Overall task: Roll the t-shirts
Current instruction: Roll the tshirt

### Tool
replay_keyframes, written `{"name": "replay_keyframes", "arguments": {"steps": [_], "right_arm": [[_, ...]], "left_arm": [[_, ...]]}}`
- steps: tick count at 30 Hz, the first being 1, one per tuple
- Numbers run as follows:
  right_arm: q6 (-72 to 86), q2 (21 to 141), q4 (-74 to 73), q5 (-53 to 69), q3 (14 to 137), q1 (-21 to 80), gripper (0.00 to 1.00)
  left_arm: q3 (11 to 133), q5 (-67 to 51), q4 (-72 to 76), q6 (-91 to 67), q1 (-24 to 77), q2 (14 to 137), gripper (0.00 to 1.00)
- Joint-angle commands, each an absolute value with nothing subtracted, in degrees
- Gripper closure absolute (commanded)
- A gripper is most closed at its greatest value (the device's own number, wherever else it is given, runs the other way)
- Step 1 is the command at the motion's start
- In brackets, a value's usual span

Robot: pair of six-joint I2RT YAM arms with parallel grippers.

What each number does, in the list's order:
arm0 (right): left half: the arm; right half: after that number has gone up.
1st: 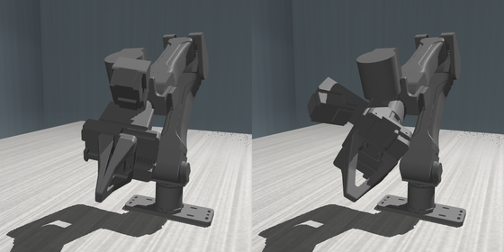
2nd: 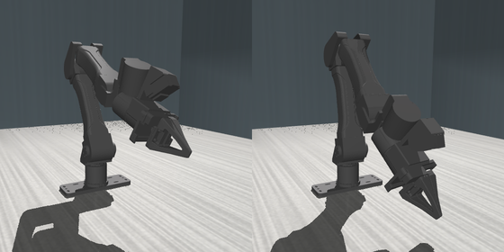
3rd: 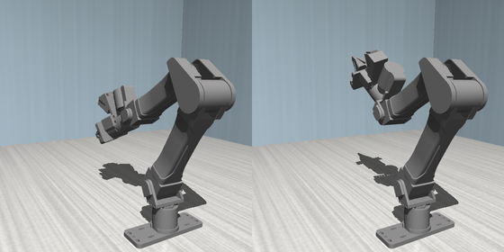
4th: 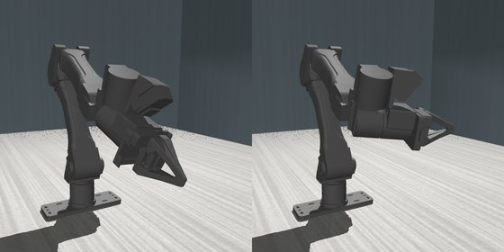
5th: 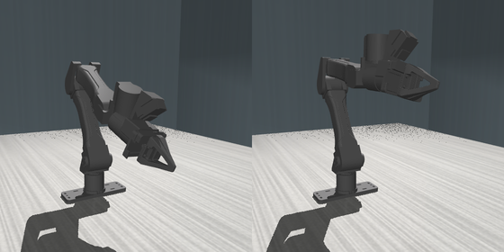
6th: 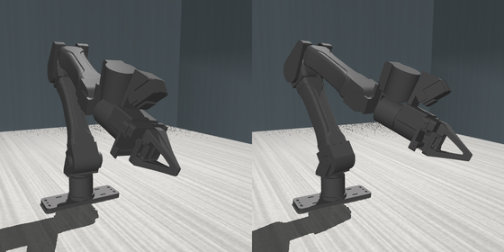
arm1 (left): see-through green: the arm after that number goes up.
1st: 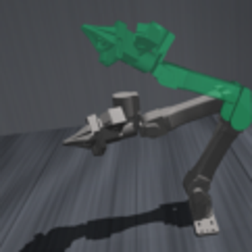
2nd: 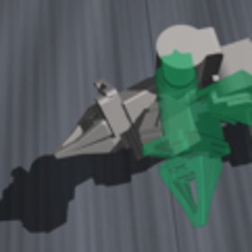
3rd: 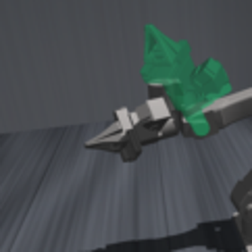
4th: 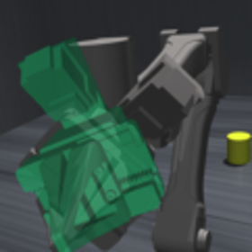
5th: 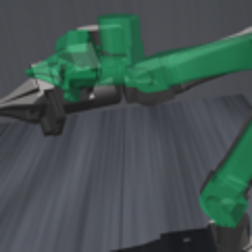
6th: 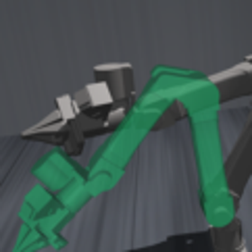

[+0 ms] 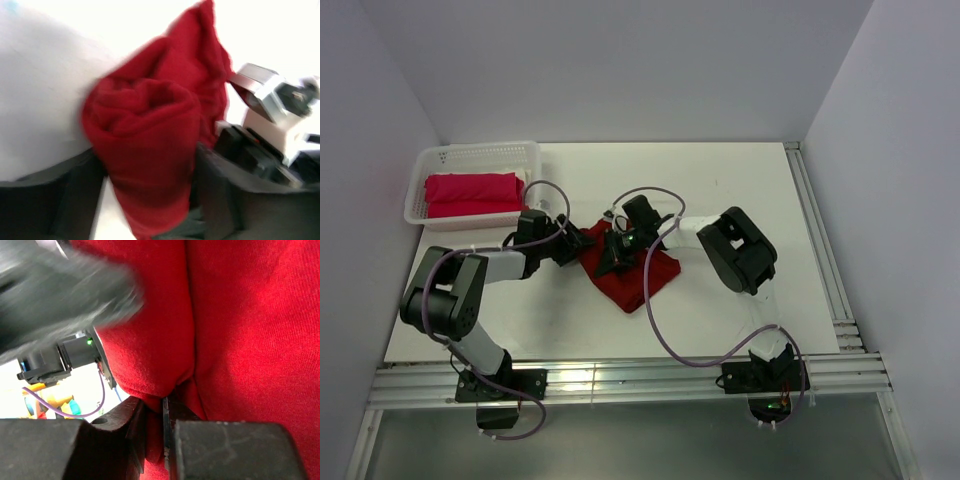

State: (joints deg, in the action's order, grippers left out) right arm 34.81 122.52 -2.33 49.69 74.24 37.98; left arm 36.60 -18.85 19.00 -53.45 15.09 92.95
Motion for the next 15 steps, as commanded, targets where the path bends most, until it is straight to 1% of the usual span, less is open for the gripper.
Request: {"name": "replay_keyframes", "arguments": {"steps": [1, 2, 3, 4, 5, 6, 7, 8, 9, 10, 11, 13, 14, 15], "right_arm": [[35.33, 123.84, -0.71, 50.01, 73.66, 37.71, 1.0], [35.42, 123.75, -0.27, 50.18, 73.48, 37.71, 1.0], [35.51, 123.58, -0.44, 50.27, 73.13, 37.71, 1.0], [35.33, 123.23, -0.61, 50.19, 72.86, 37.71, 1.0], [35.25, 122.96, -0.7, 49.84, 72.34, 37.79, 0.96], [35.07, 122.61, -0.88, 49.66, 72.07, 37.79, 0.93], [34.46, 121.91, -1.31, 49.4, 71.72, 37.71, 0.88], [34.19, 121.47, -2.01, 49.13, 71.46, 37.71, 0.79], [33.93, 121.03, -2.2, 48.7, 70.5, 37.71, 0.75], [33.58, 119.98, -2.81, 48.34, 69.97, 37.71, 0.74], [33.31, 119.36, -3.42, 47.64, 68.92, 37.79, 0.7], [32.7, 117.35, -4.39, 46.32, 67.59, 37.79, 0.69], [32.52, 116.55, -4.74, 45.8, 66.11, 37.79, 0.65], [32.35, 115.76, -4.92, 45.36, 65.31, 37.88, 0.65]], "left_arm": [[40.07, -16.0, 19.69, -53.7, 15.38, 95.88, 0.42], [40.51, -14.78, 19.25, -53.7, 15.38, 96.32, 0.51], [41.56, -14.42, 17.68, -53.7, 15.38, 96.85, 0.65], [42.01, -14.24, 17.32, -53.18, 15.47, 97.73, 0.71], [42.53, -13.28, 16.71, -53.0, 15.47, 98.17, 0.83], [43.41, -12.66, 15.31, -53.0, 15.47, 98.35, 0.86], [43.68, -12.22, 14.86, -52.74, 15.47, 98.61, 0.87], [44.12, -11.87, 14.33, -52.65, 15.47, 98.7, 0.87], [44.99, -10.56, 12.85, -52.56, 15.47, 98.7, 0.87], [45.26, -10.2, 12.22, -52.56, 15.47, 98.61, 0.87], [45.87, -9.59, 11.43, -52.56, 15.47, 98.61, 0.86], [46.49, -7.3, 9.07, -52.73, 15.56, 98.35, 0.86], [46.76, -6.77, 8.7, -52.82, 15.64, 98.18, 0.86], [46.76, -5.55, 8.44, -52.91, 15.82, 98.0, 0.85]]}}
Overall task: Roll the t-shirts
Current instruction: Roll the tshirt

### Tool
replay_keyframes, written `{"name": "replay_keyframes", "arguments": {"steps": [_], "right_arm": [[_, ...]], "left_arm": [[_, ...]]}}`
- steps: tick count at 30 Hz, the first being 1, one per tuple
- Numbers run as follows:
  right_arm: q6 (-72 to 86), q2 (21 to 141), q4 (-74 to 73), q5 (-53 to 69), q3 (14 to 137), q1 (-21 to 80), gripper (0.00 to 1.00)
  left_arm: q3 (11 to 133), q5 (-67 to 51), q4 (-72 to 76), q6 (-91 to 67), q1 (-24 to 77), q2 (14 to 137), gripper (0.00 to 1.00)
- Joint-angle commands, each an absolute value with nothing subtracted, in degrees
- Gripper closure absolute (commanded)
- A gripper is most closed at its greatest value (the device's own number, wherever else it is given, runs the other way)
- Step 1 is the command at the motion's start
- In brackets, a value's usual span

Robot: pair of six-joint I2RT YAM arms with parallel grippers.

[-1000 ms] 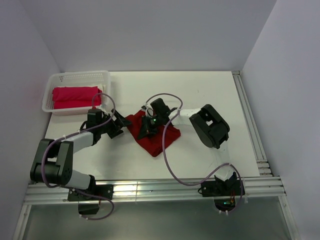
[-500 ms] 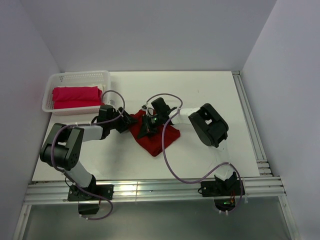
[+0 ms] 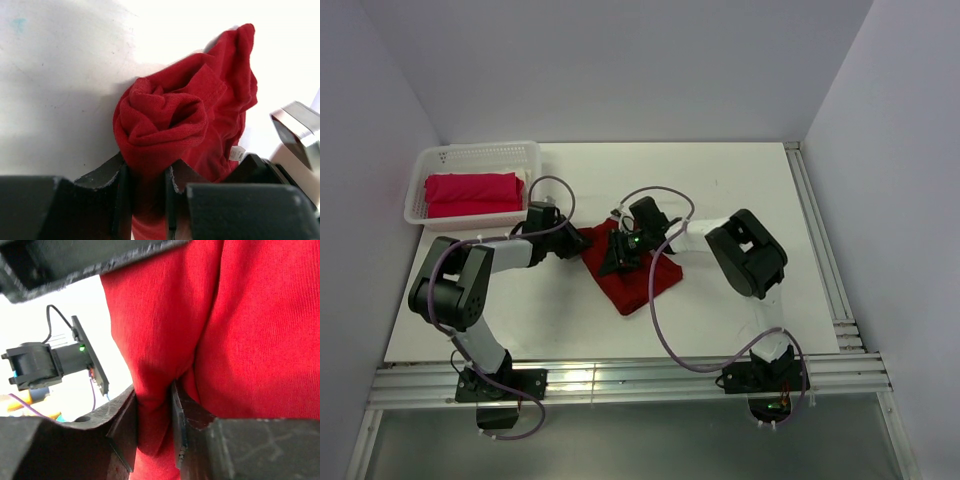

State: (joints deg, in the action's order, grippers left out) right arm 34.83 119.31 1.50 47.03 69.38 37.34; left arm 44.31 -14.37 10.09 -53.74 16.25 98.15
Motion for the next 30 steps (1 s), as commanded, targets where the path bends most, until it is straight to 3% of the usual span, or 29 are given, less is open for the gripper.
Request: {"name": "replay_keyframes", "arguments": {"steps": [1, 19, 30], "right_arm": [[32.34, 114.27, -5.27, 44.66, 64.35, 37.97, 0.64], [34.72, 99.41, -5.36, 34.72, 44.84, 46.84, 0.36], [33.58, 89.05, -12.73, 30.07, 40.34, 47.99, 0.34]], "left_arm": [[46.84, -4.75, 7.39, -53.35, 15.91, 97.48, 0.85], [48.25, -0.26, 1.67, -53.96, 17.67, 96.86, 0.84], [47.73, -2.37, 3.51, -52.21, 17.93, 95.98, 0.84]]}}
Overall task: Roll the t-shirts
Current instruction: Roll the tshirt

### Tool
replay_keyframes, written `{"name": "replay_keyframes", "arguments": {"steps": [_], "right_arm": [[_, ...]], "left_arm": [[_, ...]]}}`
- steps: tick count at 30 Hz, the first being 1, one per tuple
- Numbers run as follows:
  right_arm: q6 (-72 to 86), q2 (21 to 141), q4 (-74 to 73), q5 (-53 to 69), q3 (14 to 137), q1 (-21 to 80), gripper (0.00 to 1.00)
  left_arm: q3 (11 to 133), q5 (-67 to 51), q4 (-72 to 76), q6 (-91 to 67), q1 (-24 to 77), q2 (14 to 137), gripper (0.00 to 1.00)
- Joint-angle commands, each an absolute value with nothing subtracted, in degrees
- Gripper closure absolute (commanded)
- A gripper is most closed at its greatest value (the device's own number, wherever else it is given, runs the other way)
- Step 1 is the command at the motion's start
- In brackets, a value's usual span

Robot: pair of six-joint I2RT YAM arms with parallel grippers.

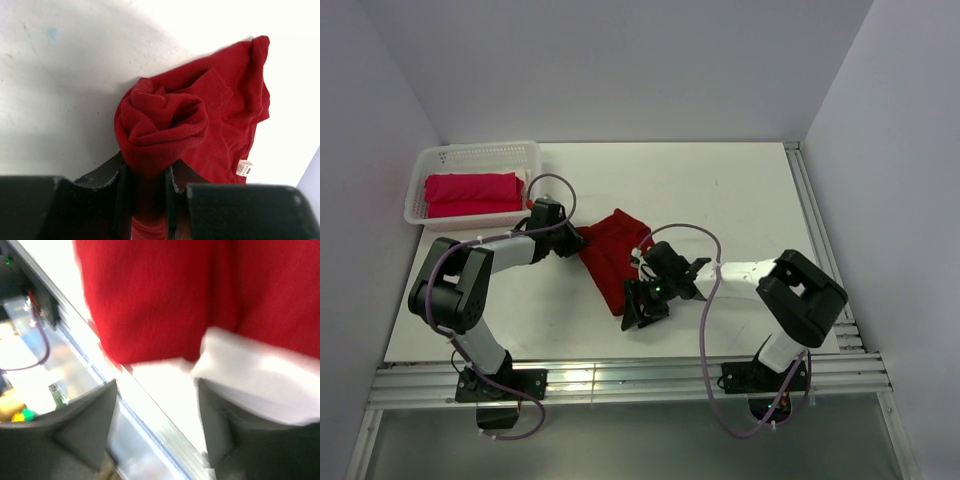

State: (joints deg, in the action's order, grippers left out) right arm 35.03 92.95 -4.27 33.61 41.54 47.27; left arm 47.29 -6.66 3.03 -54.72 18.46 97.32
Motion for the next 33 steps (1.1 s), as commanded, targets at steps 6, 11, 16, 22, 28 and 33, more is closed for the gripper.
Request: {"name": "replay_keyframes", "arguments": {"steps": [6, 11, 16, 22, 28, 33], "right_arm": [[29.19, 81.92, -25.82, 17.86, 48.5, 47.9, 0.03], [25.23, 86.29, -36.55, 2.15, 64.84, 51.66, 0.01], [23.3, 94.47, -42.52, -6.93, 80.11, 56.59, 0.01], [20.66, 108.09, -50.61, -22.63, 97.0, 64.23, 0.01], [19.52, 116.09, -50.1, -32.07, 100.81, 66.88, 0.02], [17.58, 118.12, -46.15, -34.01, 98.79, 67.06, 0.02]], "left_arm": [[47.72, -4.75, 3.69, -50.36, 18.54, 95.1, 0.83], [48.6, -5.8, 1.06, -49.92, 18.54, 95.1, 0.84], [48.96, -6.15, -2.1, -49.57, 18.54, 94.48, 0.84], [49.22, -6.94, -3.86, -49.4, 18.54, 94.31, 0.84], [49.31, -8.7, -3.95, -49.48, 18.54, 94.48, 0.83], [49.75, -10.72, -3.43, -49.48, 18.54, 95.71, 0.83]]}}
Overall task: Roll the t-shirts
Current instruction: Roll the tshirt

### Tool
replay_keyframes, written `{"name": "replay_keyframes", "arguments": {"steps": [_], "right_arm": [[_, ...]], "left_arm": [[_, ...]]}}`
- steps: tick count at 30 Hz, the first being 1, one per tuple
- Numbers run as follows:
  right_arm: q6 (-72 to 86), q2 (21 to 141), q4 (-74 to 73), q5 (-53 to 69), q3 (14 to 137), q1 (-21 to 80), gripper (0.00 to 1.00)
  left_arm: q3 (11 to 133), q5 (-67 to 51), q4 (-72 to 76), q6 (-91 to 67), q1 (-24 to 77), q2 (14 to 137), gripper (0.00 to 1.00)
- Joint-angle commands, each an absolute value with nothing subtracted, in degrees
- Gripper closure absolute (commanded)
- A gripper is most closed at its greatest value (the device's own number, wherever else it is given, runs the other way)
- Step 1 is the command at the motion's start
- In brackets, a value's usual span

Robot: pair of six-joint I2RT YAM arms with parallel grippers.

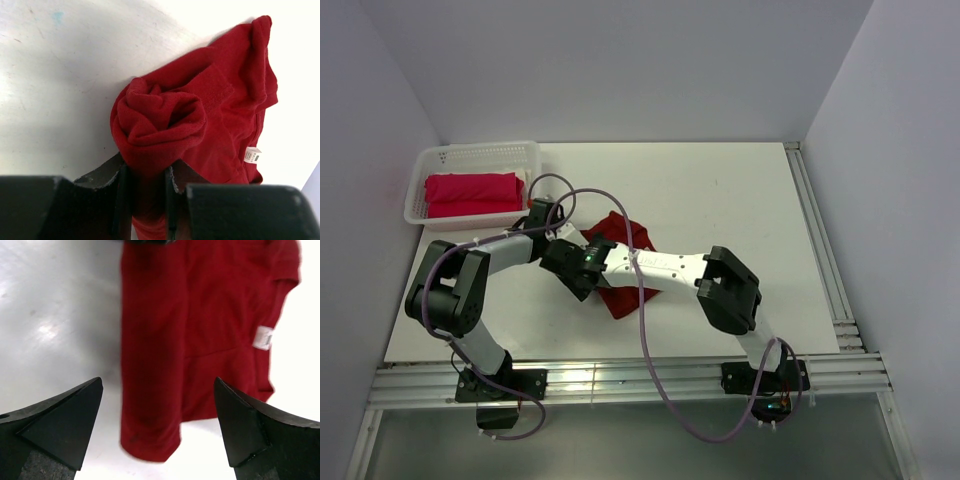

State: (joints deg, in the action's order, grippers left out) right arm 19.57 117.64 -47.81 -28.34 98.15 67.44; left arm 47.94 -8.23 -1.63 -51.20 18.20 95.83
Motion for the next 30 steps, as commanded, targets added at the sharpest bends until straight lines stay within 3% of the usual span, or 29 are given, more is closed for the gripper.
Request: {"name": "replay_keyframes", "arguments": {"steps": [1, 16, 30], "right_arm": [[17.32, 118.73, -45.71, -34.36, 98.44, 67.06, 0.02], [16.96, 118.04, -36.48, -32.52, 94.66, 68.29, 0.13], [22.06, 111.09, -34.28, -40.96, 88.16, 71.81, 0.14]], "left_arm": [[49.75, -10.9, -3.51, -49.48, 18.54, 95.71, 0.83], [52.91, -11.86, -6.59, -50.62, 18.54, 98.35, 0.84], [54.23, -12.92, -6.5, -50.8, 18.46, 100.28, 0.84]]}}
